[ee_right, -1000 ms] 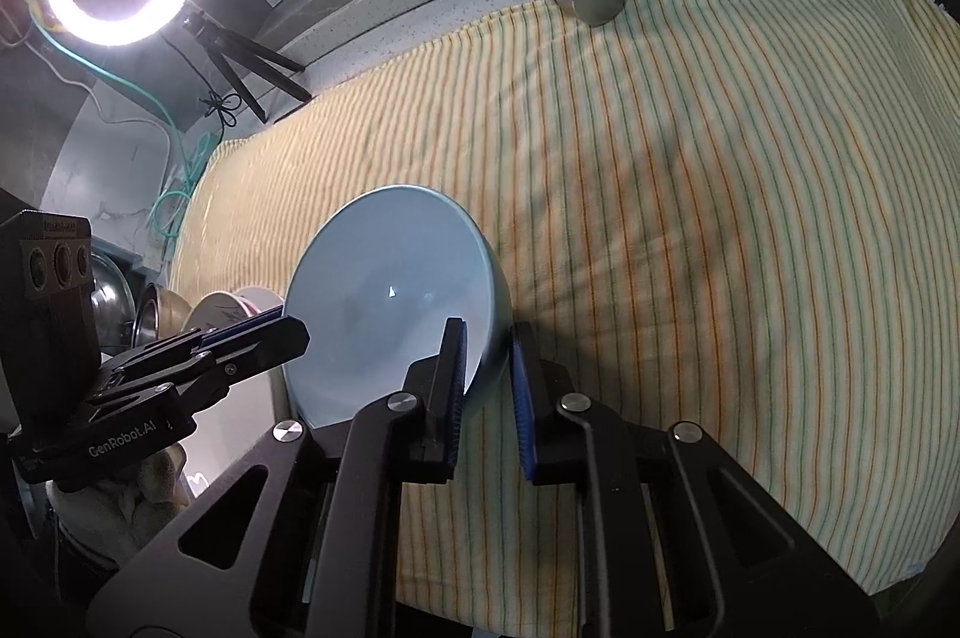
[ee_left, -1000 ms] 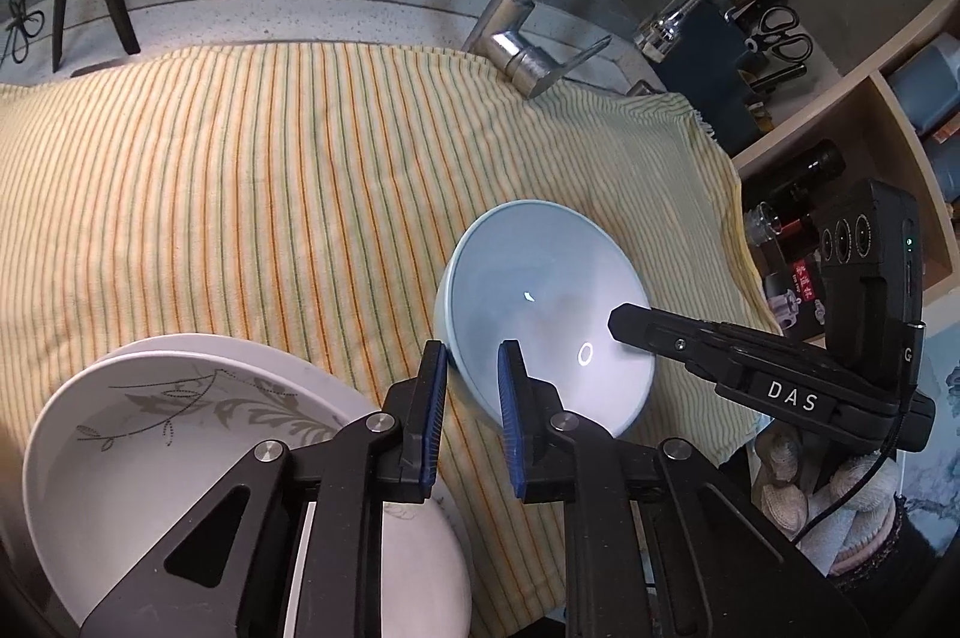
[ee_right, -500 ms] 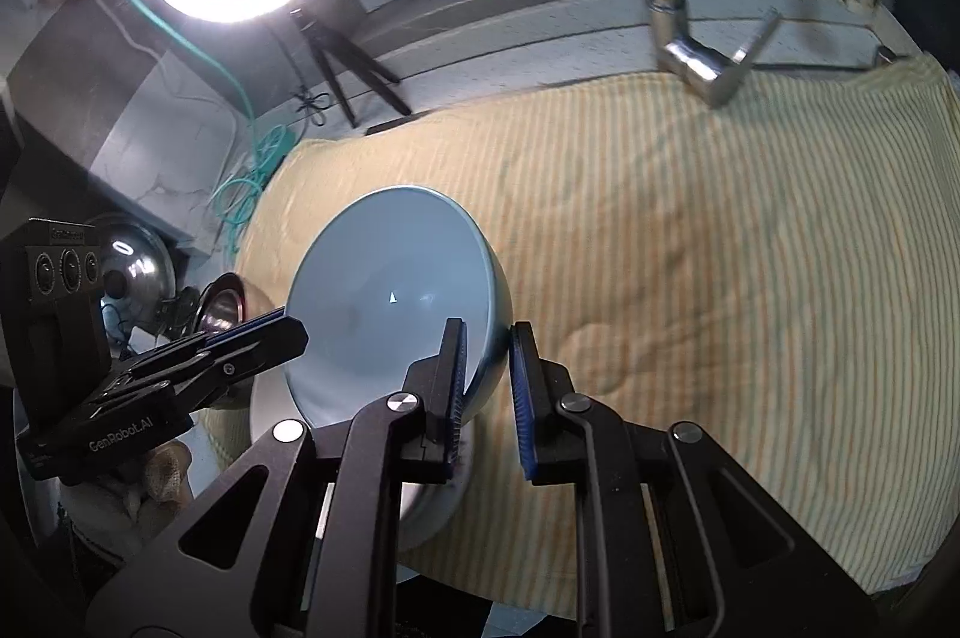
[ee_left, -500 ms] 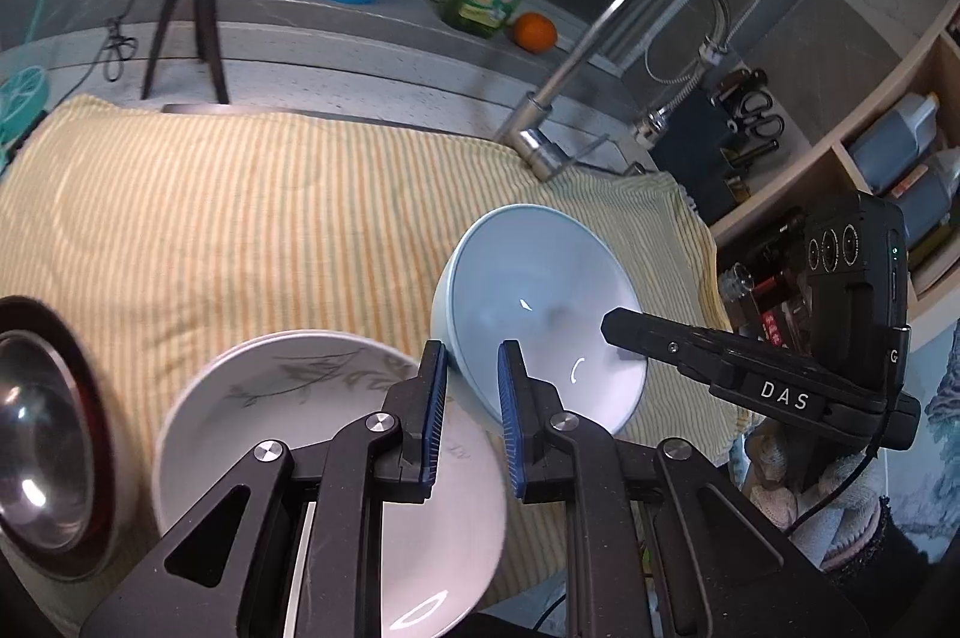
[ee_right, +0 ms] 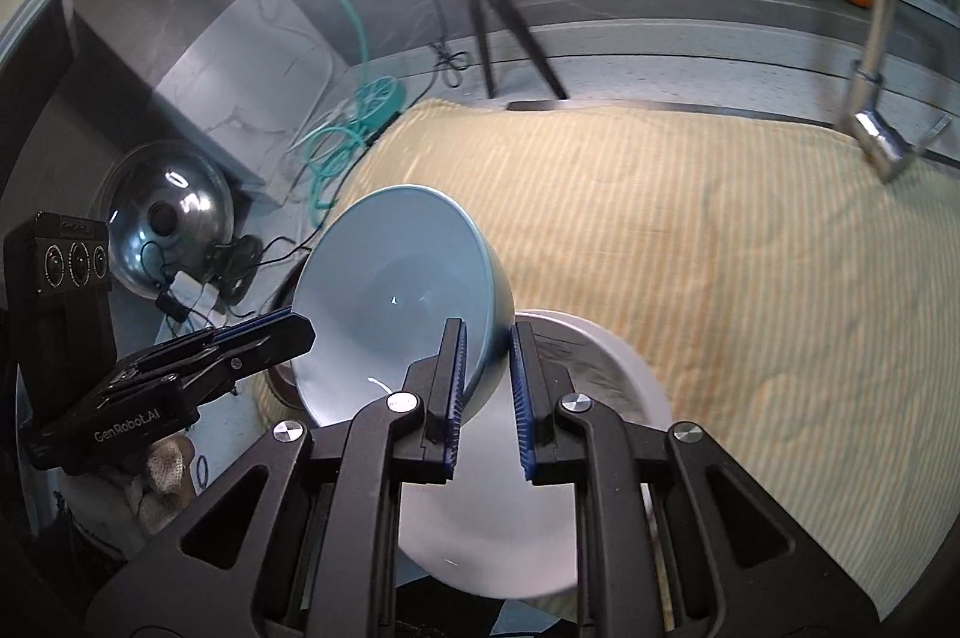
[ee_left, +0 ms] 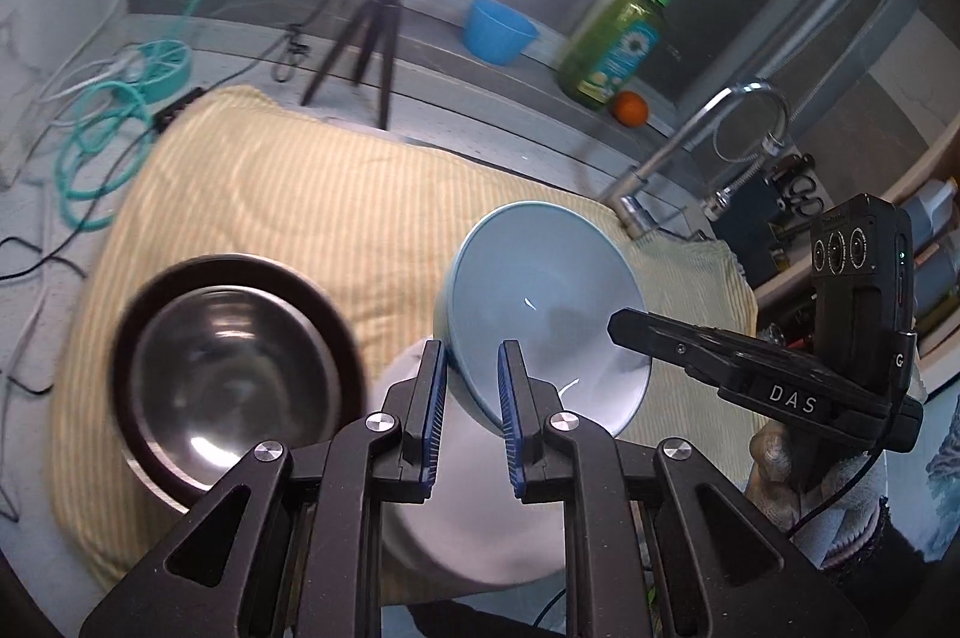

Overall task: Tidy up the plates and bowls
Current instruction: 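Lift the white ceramic bowl and carry it over the nested steel bowls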

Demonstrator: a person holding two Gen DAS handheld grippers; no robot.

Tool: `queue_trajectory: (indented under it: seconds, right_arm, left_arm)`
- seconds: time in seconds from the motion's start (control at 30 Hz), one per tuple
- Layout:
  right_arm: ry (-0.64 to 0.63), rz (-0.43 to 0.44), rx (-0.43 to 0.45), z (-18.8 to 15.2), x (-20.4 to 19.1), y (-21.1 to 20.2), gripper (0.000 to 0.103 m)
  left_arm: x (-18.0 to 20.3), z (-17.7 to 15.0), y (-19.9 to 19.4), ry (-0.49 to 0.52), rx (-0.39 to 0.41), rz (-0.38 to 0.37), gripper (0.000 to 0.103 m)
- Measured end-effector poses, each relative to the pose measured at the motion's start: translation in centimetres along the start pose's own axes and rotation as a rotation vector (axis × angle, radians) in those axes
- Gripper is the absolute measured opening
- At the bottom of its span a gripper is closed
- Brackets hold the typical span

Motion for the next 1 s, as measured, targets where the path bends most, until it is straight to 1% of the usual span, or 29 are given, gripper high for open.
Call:
queue_trajectory:
  seconds: [0.23, 0.43, 0.73, 1.0]
  right_arm:
    - [-0.038, 0.044, -0.054, 0.3, -3.7, 4.6, 0.015]
    - [-0.065, 0.054, -0.101, 0.1, -5.6, 7.5, 0.015]
    - [-0.065, 0.047, -0.181, -1.0, -6.3, 11.3, 0.015]
    - [-0.066, 0.026, -0.211, -1.4, -6.1, 12.9, 0.015]
  left_arm:
    - [-5.1, 0.0, -1.4, -0.053, 0.014, 0.057, 0.015]
    - [-8.5, -0.5, -1.7, -0.102, 0.004, 0.085, 0.015]
    - [-11.4, -1.7, -0.9, -0.155, -0.038, 0.098, 0.015]
    - [-12.6, -2.3, 0.3, -0.173, -0.072, 0.100, 0.015]
Point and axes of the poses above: each gripper's, at about its wrist camera, not at the fingertips, and y roughly the way its jaws point, x to its right, z to its top, the point moved 7 cm from there along y, roughly the way its jaws point, and after that the axes turned 13 degrees about z, right-handed, at the moved point
